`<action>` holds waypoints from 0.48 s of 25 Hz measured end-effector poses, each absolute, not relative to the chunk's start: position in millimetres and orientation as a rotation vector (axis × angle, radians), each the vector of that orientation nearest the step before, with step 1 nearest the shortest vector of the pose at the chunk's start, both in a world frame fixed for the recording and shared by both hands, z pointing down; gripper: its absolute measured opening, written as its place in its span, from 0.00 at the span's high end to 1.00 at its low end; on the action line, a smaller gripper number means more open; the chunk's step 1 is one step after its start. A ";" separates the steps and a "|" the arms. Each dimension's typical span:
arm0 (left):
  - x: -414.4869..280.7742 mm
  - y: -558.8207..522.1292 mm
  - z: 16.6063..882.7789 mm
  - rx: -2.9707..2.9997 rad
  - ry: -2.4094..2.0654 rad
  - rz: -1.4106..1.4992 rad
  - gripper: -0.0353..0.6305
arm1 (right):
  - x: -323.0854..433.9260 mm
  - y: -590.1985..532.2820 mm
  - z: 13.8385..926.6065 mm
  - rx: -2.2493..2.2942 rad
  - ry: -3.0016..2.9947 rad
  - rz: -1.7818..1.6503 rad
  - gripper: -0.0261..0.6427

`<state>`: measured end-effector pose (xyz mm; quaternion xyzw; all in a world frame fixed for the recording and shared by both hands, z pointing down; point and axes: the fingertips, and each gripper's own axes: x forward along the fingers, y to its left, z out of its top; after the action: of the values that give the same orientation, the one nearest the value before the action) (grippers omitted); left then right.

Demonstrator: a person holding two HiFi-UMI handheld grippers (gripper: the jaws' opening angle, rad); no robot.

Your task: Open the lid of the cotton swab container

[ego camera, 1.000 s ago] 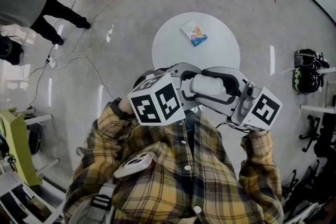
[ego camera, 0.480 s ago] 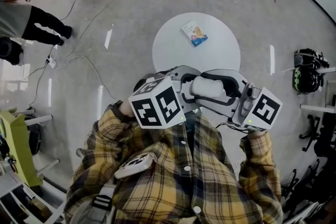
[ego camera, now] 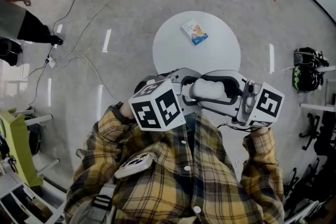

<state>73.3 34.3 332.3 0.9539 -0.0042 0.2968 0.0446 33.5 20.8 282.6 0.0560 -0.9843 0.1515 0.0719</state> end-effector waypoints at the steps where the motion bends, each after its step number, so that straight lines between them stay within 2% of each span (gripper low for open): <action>1: 73.0 35.2 331.9 2.916 -0.010 0.905 0.58 | 33.0 21.6 282.4 0.158 -2.955 0.462 0.61; 12: 68.8 35.6 337.5 2.911 0.040 0.886 0.59 | 28.0 21.1 290.3 0.069 -2.924 0.554 0.61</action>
<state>68.8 35.6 337.5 0.9554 0.0131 0.2909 0.0491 28.0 21.1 290.3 0.0230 -0.9789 0.1854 0.0826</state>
